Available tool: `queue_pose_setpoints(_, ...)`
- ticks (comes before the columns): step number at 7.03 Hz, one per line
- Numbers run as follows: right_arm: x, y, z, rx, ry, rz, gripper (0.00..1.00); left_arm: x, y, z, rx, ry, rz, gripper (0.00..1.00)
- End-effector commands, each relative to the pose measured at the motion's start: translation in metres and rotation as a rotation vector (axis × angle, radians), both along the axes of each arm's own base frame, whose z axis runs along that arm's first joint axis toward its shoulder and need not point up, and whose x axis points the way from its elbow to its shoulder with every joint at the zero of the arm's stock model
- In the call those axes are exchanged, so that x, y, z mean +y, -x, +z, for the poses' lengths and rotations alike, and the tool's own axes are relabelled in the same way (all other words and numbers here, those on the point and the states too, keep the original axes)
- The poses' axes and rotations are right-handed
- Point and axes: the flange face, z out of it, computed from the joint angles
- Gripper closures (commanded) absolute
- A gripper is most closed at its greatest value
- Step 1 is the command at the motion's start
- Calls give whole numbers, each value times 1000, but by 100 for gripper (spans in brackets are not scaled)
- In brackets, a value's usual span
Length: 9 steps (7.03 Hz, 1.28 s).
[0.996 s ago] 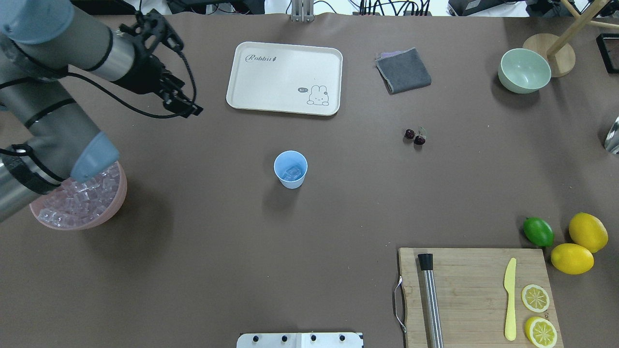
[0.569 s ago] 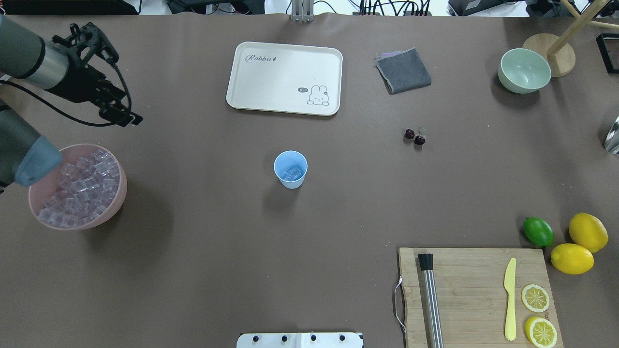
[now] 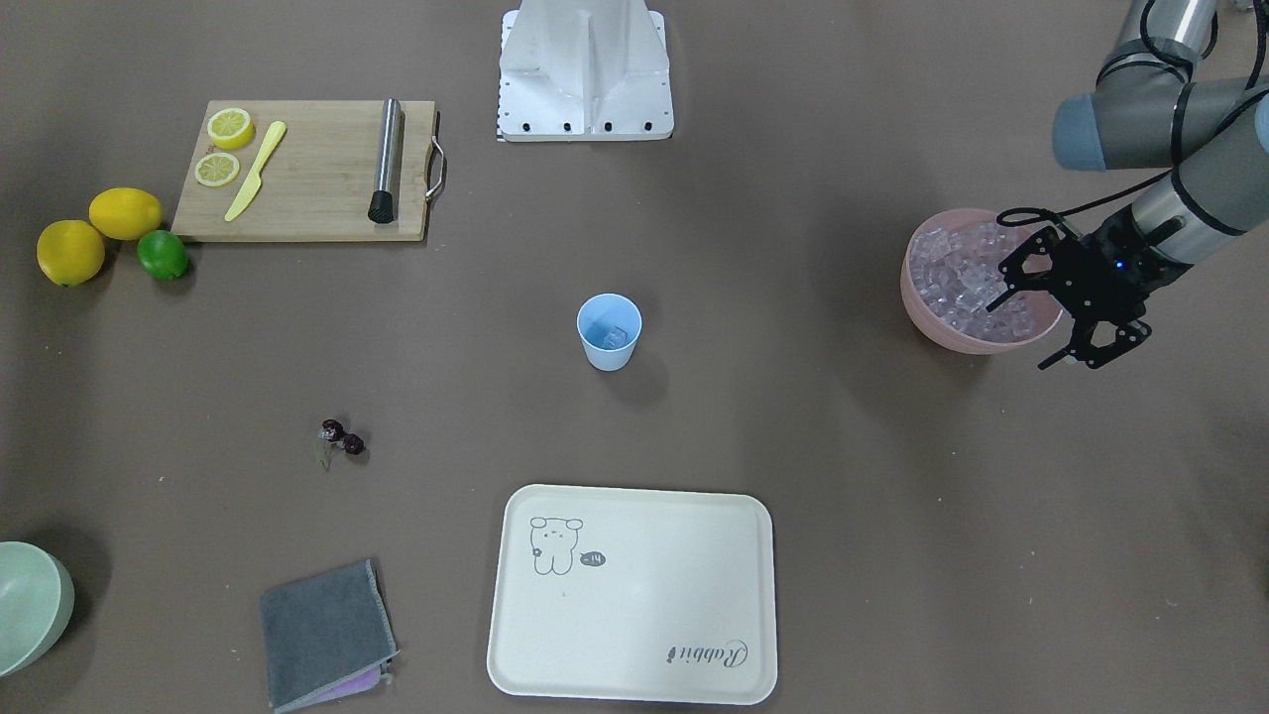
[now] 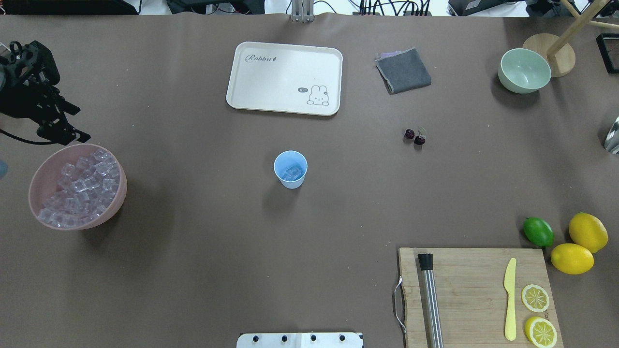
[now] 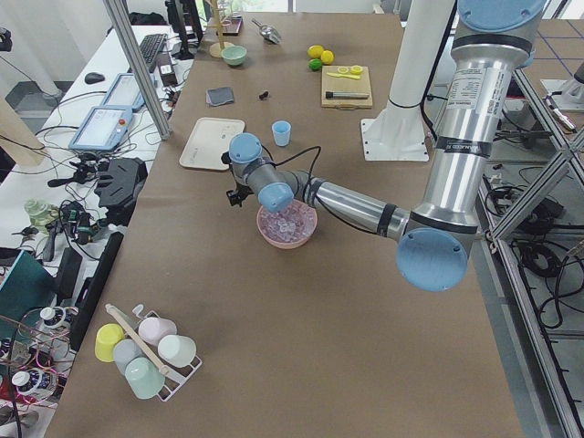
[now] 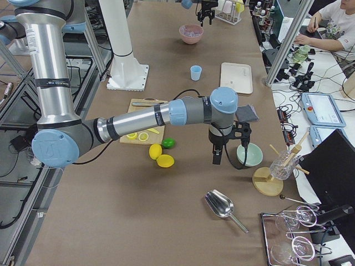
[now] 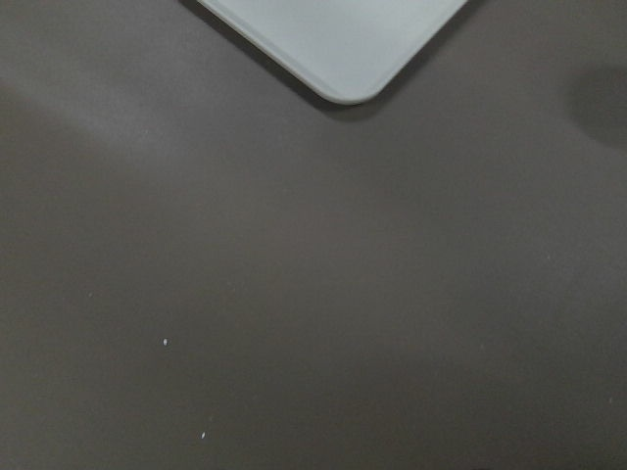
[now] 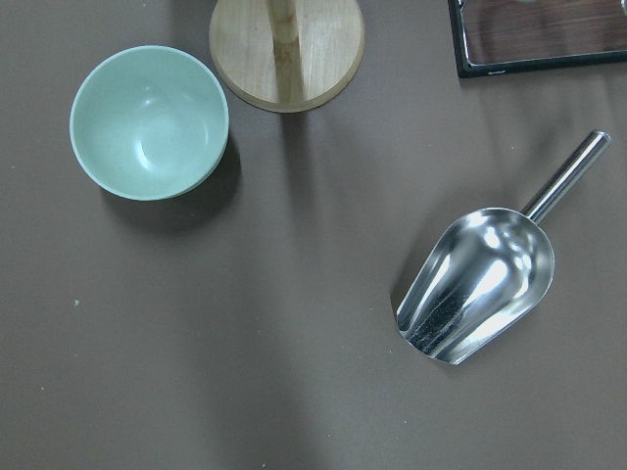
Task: Put ice and cherries in cup
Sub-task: 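Move the left gripper back over the pink bowl of ice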
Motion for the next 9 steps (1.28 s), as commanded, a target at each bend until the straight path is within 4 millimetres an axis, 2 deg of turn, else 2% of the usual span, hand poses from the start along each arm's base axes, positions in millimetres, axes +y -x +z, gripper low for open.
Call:
queue_pose_setpoints(1,0,0,4,2,6,0,0,11,2,14,-16,-5,17,18)
queue_pose_setpoints(3,0,-1,2,6,4,3,0,21,-3,25,-28,-28,57,18)
queue_pose_setpoints(5,0,-2,2,15,2,5,0,32,-24,25,-23,-38,101,18)
queue_pose_setpoints(6,0,-2,2,15,2,5,0,44,-27,36,-21,-41,118,18)
queue_pose_setpoints(9,0,-3,4,30,4,7,0,54,-28,49,-25,-36,130,19)
